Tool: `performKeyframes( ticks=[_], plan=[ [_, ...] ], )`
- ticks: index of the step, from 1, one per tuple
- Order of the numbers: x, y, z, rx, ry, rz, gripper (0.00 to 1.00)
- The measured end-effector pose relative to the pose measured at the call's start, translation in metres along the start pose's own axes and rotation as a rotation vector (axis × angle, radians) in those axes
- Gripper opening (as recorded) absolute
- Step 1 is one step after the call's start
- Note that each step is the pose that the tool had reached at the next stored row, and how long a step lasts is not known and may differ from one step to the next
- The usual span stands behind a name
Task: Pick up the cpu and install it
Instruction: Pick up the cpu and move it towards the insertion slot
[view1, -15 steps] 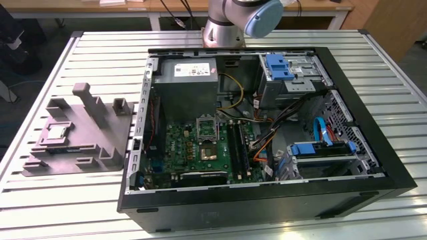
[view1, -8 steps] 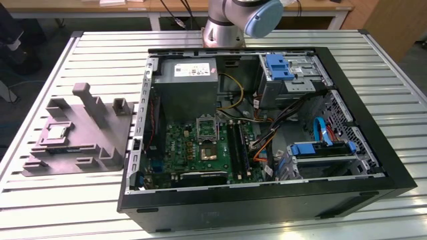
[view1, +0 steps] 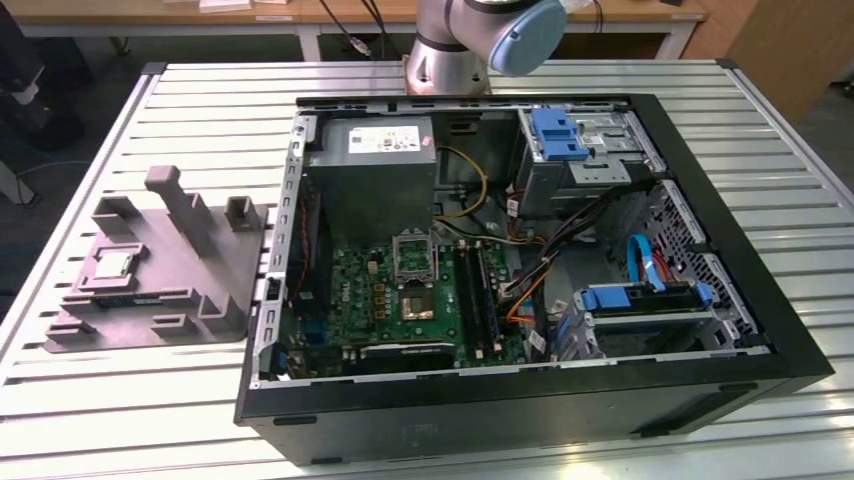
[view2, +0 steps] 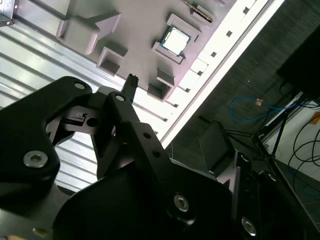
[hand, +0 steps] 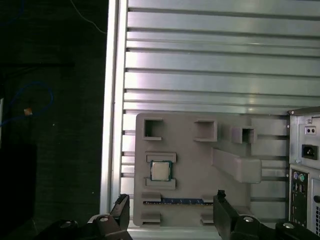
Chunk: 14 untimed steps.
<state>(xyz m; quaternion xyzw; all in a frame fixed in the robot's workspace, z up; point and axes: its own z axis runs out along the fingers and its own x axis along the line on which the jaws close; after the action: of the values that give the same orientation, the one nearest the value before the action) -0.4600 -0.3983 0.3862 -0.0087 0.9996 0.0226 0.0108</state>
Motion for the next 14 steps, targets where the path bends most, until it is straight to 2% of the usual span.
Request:
performKeyframes(
  ticks=[6,12,14],
  plan=[
    [0.0006,-0.0003,0.0058,-0.0044,0.0016,-0.035,0.76],
    [0.0012,-0.0008,0.0167,-0.0043,0.0012,-0.026,0.76],
    [0.0012,-0.0008,0.0178,-0.0044,0.0013,-0.026,0.76]
  ],
)
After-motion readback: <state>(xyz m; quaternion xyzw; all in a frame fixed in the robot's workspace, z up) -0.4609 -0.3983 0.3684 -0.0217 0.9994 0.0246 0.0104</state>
